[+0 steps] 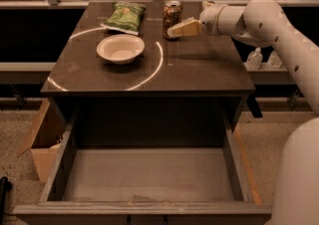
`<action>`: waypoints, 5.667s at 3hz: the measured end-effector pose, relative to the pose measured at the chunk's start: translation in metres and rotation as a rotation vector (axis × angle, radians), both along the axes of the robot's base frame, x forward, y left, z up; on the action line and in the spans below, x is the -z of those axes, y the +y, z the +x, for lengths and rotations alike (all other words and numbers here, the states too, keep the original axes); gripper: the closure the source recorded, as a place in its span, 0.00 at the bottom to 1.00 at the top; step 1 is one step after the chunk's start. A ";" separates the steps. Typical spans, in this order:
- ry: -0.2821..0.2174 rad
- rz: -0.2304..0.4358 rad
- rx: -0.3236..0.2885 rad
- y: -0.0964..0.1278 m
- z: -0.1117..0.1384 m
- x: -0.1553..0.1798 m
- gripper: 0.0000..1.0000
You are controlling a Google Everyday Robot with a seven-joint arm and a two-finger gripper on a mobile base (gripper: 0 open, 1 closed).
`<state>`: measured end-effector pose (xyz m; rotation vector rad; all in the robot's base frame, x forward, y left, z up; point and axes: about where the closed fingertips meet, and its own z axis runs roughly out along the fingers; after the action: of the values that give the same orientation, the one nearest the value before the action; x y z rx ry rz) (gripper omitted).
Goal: Place orange can into top drawer
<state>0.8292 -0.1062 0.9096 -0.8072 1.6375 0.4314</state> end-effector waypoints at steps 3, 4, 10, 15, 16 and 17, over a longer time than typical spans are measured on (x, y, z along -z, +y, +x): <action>0.040 -0.051 0.041 0.022 0.056 0.027 0.25; 0.034 -0.062 0.057 0.014 0.058 0.026 0.49; 0.127 0.134 -0.337 -0.012 -0.104 -0.022 1.00; 0.132 0.155 -0.466 0.048 -0.301 0.019 1.00; 0.130 0.155 -0.466 0.048 -0.301 0.018 1.00; 0.156 0.196 -0.454 0.056 -0.321 0.016 1.00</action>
Offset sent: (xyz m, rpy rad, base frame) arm 0.0621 0.0241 -0.0347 -0.0732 0.0712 -0.0469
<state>0.5086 -0.0502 0.8940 -1.0159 1.5177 0.9792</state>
